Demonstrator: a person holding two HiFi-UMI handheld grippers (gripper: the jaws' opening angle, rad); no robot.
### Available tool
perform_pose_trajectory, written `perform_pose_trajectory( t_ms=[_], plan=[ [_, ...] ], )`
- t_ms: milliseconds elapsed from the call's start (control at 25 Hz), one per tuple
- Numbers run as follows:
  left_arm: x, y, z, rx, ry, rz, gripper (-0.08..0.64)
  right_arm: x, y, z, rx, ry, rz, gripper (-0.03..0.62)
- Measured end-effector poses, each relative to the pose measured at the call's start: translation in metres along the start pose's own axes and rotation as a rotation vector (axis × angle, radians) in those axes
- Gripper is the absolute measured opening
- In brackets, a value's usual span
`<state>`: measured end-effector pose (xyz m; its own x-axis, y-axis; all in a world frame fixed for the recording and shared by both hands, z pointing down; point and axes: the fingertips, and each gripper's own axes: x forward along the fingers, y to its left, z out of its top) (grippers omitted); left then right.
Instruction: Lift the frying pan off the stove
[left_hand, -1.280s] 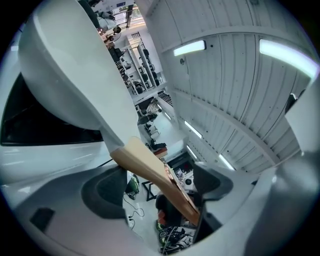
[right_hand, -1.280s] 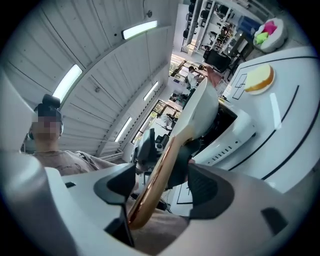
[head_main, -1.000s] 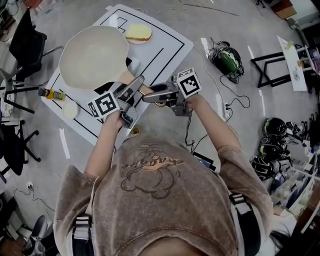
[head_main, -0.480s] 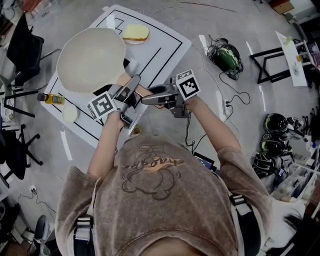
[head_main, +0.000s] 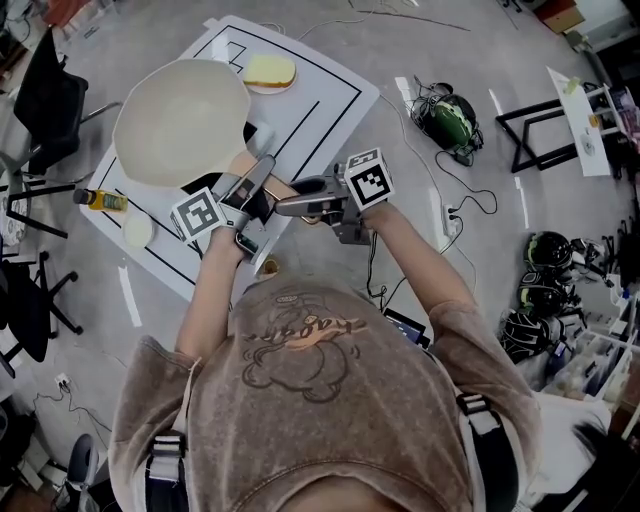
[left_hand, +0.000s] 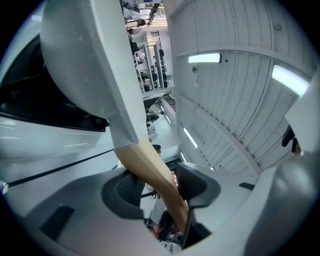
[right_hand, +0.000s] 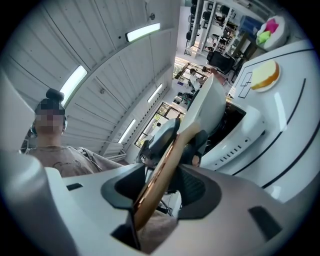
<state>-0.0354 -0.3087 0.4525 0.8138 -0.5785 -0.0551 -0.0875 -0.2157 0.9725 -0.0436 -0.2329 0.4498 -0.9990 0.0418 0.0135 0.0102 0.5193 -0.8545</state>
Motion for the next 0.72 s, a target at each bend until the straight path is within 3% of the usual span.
perform_pose_trajectory(
  t_ms=[720],
  plan=[
    [-0.002, -0.033, -0.007, 0.064, 0.076, -0.041, 0.198, 0.001, 0.029, 0.003, -0.047, -0.087, -0.021, 0.192]
  ],
)
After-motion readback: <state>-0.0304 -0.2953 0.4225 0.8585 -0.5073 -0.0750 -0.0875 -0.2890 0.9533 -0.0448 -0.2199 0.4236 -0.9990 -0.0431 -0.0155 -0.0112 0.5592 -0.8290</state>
